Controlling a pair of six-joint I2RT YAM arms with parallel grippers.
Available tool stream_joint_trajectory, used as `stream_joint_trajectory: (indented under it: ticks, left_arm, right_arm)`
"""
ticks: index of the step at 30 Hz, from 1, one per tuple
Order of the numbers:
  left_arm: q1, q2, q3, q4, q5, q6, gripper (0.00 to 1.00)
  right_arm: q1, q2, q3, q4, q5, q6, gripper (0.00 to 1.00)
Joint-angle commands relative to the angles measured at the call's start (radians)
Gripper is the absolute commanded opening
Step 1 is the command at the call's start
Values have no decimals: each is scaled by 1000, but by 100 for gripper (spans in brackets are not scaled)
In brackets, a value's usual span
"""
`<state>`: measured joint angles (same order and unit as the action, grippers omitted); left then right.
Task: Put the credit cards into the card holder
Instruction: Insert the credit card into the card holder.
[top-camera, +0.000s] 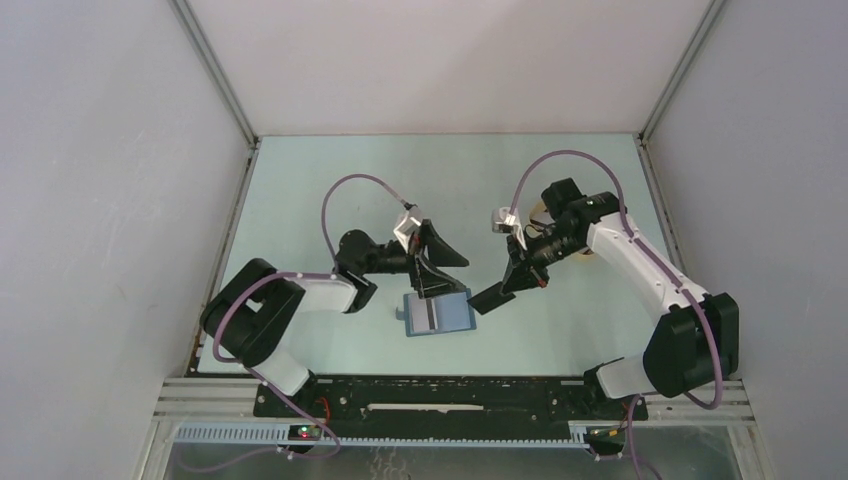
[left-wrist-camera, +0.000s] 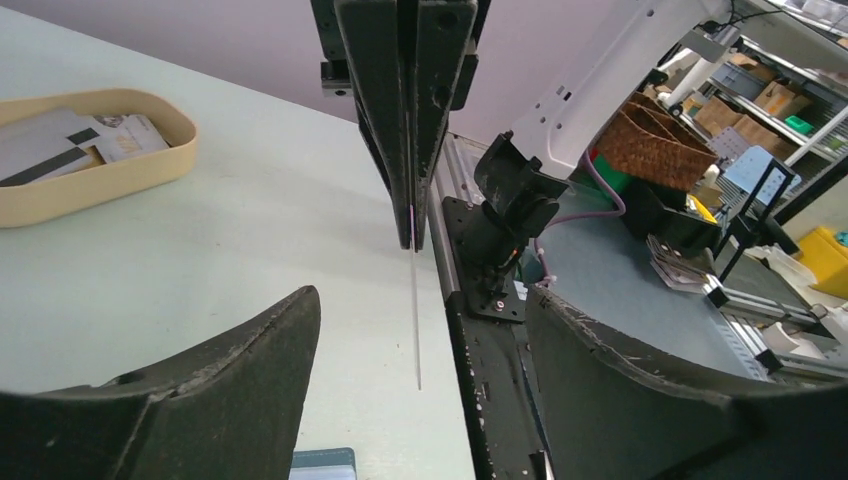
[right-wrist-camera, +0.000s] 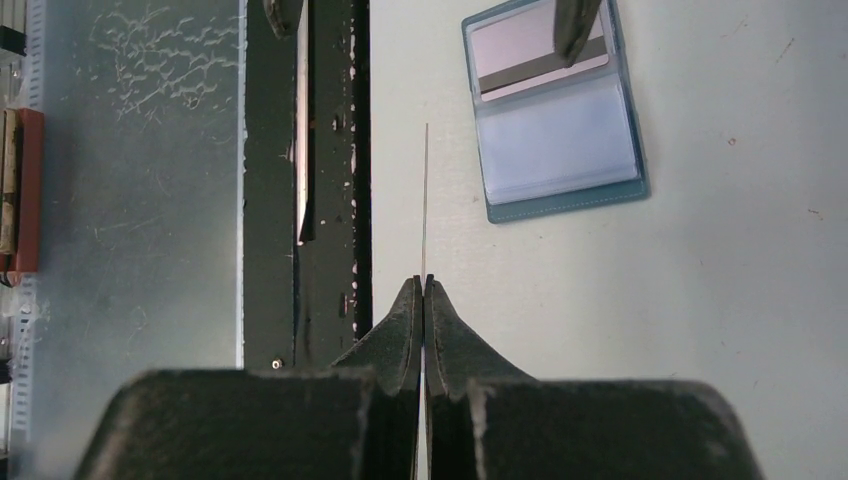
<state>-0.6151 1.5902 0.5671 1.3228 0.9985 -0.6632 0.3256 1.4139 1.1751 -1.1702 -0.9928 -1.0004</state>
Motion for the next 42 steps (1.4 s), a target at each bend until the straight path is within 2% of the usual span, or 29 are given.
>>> stream_joint_trajectory:
  ticks: [1,4,8,10,22,42]
  left_arm:
    - [-14,5,56,-39,14,34,79]
    - [-30,-16,78,-231,-21,146,78]
    - [-94,-48,157,-606,-114,387,79]
    - [-116,-37,189,-691,-127,436,77]
    - [-126,-18,216,-720,-93,440,60]
    - [-125,-19,224,-710,-69,411,53]
  right_arm:
    - [-27,-23,48,-31,-31,-10,0]
    - [-67,-28,56,-45,-65,-5,0]
    - [-104,-34,57,-57,-114,-5,0]
    - [-110,-33,57,-56,-118,0,0]
    - [-154,14,57,-20,-143,68,0]
    - [-150,57,57,-3,-132,89,0]
